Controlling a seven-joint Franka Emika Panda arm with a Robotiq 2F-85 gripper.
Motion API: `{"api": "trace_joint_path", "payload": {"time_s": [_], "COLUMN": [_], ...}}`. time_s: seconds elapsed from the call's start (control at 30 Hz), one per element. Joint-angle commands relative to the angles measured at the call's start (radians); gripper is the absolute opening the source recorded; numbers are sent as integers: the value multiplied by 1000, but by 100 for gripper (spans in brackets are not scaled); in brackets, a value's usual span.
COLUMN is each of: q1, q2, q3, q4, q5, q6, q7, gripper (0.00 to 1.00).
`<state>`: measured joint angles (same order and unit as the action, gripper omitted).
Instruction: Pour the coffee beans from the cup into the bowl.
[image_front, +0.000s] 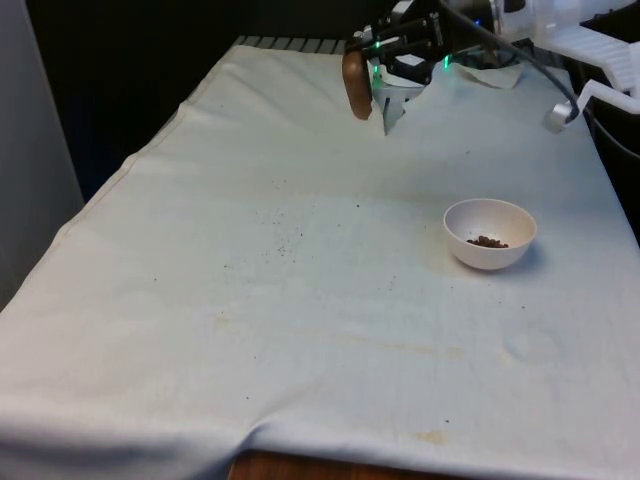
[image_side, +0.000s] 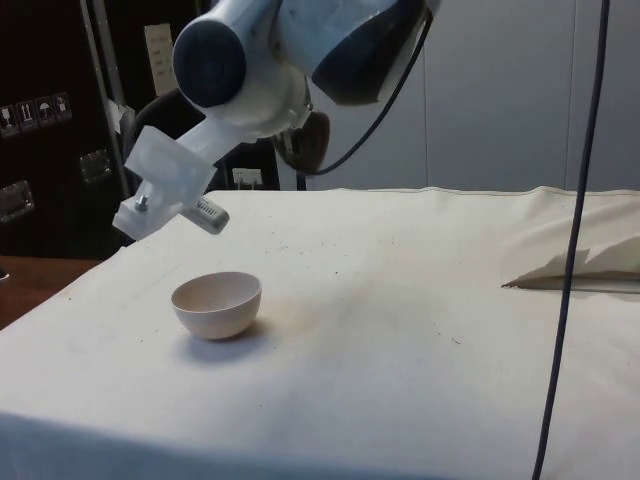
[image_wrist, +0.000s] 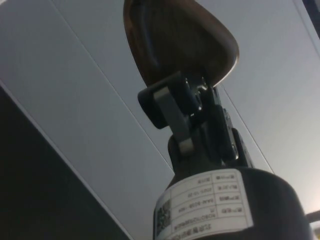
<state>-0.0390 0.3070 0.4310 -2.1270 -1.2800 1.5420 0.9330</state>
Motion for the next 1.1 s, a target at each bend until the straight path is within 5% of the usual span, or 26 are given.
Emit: {"api": "trace_joint_path", "payload": {"time_s": [0.0,0.13,0.17,0.2,0.4,0.43,0.47,0.7,0.73,0.77,1.0,1.03,1.07], "q1": [-11,-10,-1,-10,-10,-1,-10,-9,-1,-10,-10,-1,-9], "q2": [-11,-22,-9,-23,-37,-26,-41,-56,-47,-58,-71,-62,-72], "q3": [2,-13,-16,-16,-33,-37,-39,-63,-66,-66,-90,-94,-93], "q4": [-10,-21,-11,-22,-36,-28,-40,-57,-50,-59,-74,-66,-75], "q5": [10,30,21,33,56,45,63,94,83,97,128,119,131], "q6": [29,60,33,65,102,76,113,160,137,166,211,189,216], "q7": [-9,-13,-2,-14,-20,-8,-22,-33,-21,-35,-49,-38,-51], "gripper": [0,0,0,0,0,0,0,0,0,0,0,0,0]}}
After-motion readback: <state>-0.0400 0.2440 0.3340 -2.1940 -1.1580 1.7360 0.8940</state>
